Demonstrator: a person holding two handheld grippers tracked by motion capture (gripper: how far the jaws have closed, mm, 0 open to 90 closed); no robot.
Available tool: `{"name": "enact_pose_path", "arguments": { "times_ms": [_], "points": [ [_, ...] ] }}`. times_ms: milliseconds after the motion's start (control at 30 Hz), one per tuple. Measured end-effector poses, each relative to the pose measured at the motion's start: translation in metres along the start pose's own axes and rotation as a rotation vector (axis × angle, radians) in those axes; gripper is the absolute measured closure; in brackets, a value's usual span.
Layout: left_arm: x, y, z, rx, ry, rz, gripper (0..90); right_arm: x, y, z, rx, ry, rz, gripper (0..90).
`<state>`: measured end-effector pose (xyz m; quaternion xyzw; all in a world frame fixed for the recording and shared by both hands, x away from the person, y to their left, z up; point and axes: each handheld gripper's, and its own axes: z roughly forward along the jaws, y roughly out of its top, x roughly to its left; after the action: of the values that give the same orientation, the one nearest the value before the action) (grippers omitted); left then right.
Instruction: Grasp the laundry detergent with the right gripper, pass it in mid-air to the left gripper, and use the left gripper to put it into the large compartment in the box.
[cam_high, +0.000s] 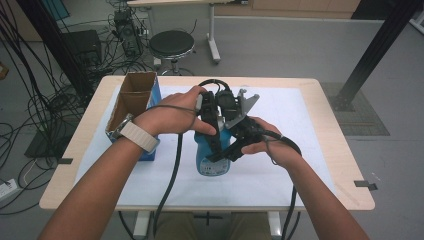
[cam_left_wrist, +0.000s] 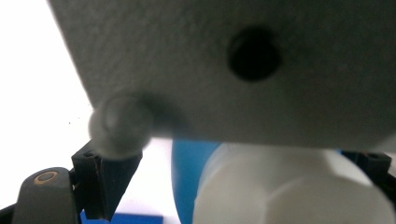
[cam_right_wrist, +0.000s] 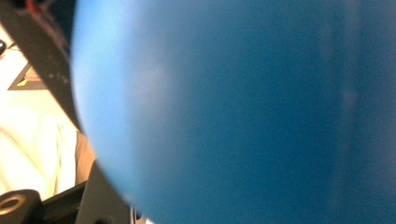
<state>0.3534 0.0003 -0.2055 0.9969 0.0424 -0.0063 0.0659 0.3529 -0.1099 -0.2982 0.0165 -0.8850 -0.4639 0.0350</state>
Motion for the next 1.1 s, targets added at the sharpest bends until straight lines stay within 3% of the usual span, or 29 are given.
{"name": "enact_pose_path", "arguments": {
  "times_ms": [333,567,667,933,1100],
  "points": [
    [-0.0004,-0.0003,0.0001,-0.016,-0.005,0.005,17.8,0.0011,0.0004,-0.0003,-0.008,0.003,0.003,42.8],
    [-0.0018,0.0,-0.0005,-0.017,-0.015,0.013,24.6,0.0016,0.0005,-0.0002,-0.013,0.003,0.0,42.8],
    [-0.0023,-0.0001,-0.0006,-0.017,-0.022,0.014,27.2,0.003,0.0008,-0.0014,-0.002,-0.004,0.022,42.8],
    [-0.0039,-0.0003,-0.0002,-0.014,-0.047,0.021,37.0,0.0013,-0.0008,-0.0005,-0.008,-0.001,0.009,42.8],
    [-0.0036,-0.0007,-0.0002,-0.015,-0.05,0.019,37.1,0.0012,-0.0007,-0.0003,-0.01,0.0,0.009,42.8]
  ]
}}
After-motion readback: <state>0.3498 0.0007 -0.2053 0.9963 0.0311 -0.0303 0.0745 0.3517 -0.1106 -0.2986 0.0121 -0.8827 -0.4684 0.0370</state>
